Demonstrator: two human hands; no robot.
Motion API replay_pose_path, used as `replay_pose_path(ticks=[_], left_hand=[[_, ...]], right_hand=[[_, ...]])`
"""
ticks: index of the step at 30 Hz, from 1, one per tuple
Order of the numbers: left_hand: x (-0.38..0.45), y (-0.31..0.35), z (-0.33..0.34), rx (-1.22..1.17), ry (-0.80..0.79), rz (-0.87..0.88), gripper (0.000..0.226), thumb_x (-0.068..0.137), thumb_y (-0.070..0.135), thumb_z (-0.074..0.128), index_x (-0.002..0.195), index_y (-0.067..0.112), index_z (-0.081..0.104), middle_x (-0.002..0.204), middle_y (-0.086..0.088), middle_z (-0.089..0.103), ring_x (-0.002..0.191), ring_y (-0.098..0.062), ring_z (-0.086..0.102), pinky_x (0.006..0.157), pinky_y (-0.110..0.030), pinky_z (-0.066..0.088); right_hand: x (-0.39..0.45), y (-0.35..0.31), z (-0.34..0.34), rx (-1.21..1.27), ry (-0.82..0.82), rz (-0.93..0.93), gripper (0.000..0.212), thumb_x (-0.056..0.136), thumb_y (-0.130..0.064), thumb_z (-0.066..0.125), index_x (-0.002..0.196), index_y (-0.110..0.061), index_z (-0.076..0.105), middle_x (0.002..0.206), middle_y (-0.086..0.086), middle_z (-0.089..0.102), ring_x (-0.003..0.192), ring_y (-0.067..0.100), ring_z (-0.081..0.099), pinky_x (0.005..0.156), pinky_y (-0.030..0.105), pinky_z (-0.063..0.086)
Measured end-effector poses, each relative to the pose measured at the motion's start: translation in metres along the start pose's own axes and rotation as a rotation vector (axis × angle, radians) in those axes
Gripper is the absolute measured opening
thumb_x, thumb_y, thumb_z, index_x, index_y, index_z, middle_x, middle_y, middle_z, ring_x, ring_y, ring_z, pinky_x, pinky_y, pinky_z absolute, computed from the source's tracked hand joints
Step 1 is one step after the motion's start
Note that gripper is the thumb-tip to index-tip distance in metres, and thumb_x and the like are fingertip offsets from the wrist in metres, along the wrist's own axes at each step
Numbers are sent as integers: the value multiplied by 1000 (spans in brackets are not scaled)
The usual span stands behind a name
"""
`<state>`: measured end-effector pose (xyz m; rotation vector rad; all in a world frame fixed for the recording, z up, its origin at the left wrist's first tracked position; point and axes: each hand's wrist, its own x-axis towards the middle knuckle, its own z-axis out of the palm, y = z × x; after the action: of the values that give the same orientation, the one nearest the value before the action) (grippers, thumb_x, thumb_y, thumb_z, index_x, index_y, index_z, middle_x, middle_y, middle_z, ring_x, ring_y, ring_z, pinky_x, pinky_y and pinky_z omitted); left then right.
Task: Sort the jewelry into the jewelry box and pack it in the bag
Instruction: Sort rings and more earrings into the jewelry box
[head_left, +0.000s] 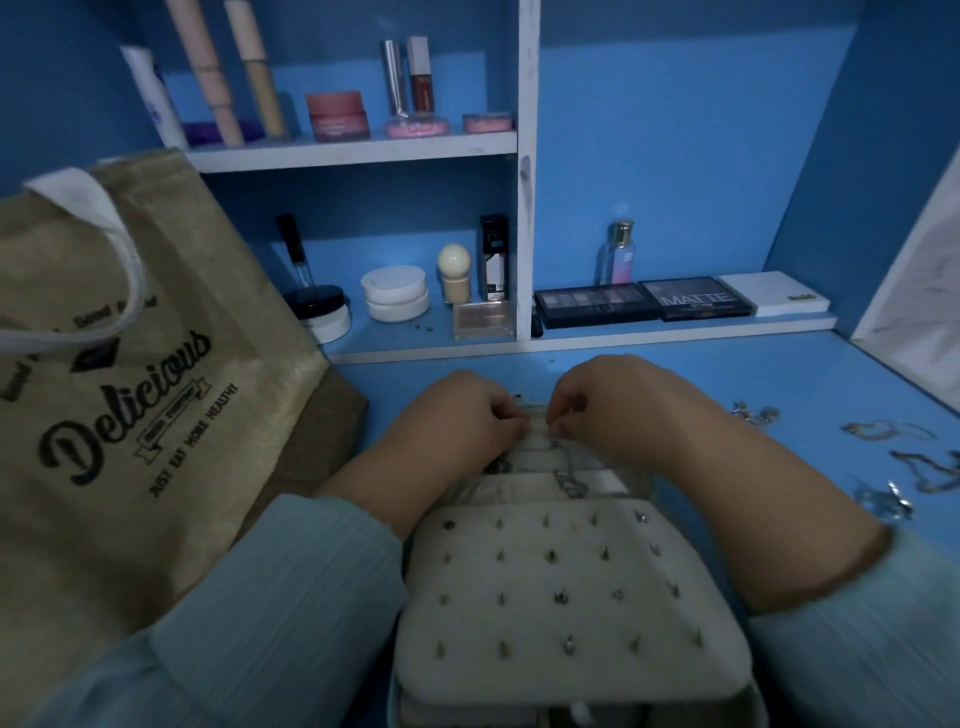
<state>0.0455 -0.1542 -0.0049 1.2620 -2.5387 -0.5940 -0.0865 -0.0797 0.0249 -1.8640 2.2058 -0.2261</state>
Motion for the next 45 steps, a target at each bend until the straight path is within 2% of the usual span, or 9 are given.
replay_pose_path(ticks=[4, 11, 13, 17, 25, 31, 35, 41, 45], left_hand=[[-10, -6, -4, 39, -12, 42, 16, 85, 32, 64, 93, 22, 74, 74, 15, 53, 73, -4, 55, 68, -21, 44], [-31, -5, -9, 231, -6, 35, 23, 84, 51, 57, 105, 47, 64, 111, 10, 44, 112, -14, 40, 98, -33, 34], [-32, -3, -8, 261, -21, 35, 23, 86, 51, 54, 108, 49, 61, 117, 9, 43, 114, -14, 35, 97, -32, 28], [-33, -2, -8, 248, -8, 33, 16, 87, 49, 54, 100, 48, 63, 115, 11, 41, 112, -12, 31, 87, -28, 19], [-34, -2, -9, 243, -55, 42, 15, 91, 46, 49, 98, 48, 61, 108, 14, 34, 106, -8, 25, 86, -28, 15], [-36, 0, -12, 235, -72, 45, 4, 85, 51, 55, 86, 50, 59, 111, 14, 35, 107, -7, 25, 87, -27, 14], [-35, 0, -13, 245, -74, 55, 1, 83, 53, 57, 83, 52, 57, 109, 16, 34, 101, -5, 21, 87, -27, 14], [-34, -1, -11, 237, -85, 75, 9, 84, 51, 56, 90, 48, 62, 108, 16, 32, 103, -5, 21, 87, -26, 14], [-34, -1, -11, 236, -134, 72, 16, 90, 47, 50, 100, 44, 62, 114, 14, 34, 113, -9, 26, 89, -28, 14]], right_hand=[[-8, -2, -7, -43, -123, -12, 13, 76, -41, 71, 75, -31, 63, 85, -12, 57, 90, 12, 55, 83, 31, 47], [-9, -3, -6, -45, -173, -58, 12, 86, -36, 61, 84, -24, 64, 82, -7, 57, 80, 12, 53, 71, 24, 45], [-10, -1, -7, 3, -205, -63, 15, 86, -36, 62, 85, -22, 67, 80, -6, 59, 75, 11, 55, 64, 21, 43], [-12, 2, -5, 61, -213, -79, 6, 76, -32, 73, 76, -27, 68, 88, -9, 65, 86, 11, 60, 74, 24, 47], [-11, 6, -3, 66, -207, -111, 10, 88, -23, 58, 82, -24, 66, 83, -11, 57, 66, 4, 52, 54, 15, 43], [-13, 6, -3, 104, -212, -95, 6, 77, -35, 71, 79, -30, 67, 86, -13, 62, 81, 6, 58, 65, 16, 43], [-13, 4, 0, 113, -202, -110, 10, 78, -31, 72, 76, -31, 62, 82, -13, 58, 80, 8, 57, 58, 17, 44], [-10, 4, -2, 278, -68, -70, 14, 80, -23, 70, 71, -31, 63, 74, -16, 57, 73, 3, 54, 66, 16, 44], [-5, -3, 5, 320, -2, -8, 6, 83, -20, 67, 86, -21, 72, 84, -9, 62, 85, 10, 58, 79, 24, 48]])
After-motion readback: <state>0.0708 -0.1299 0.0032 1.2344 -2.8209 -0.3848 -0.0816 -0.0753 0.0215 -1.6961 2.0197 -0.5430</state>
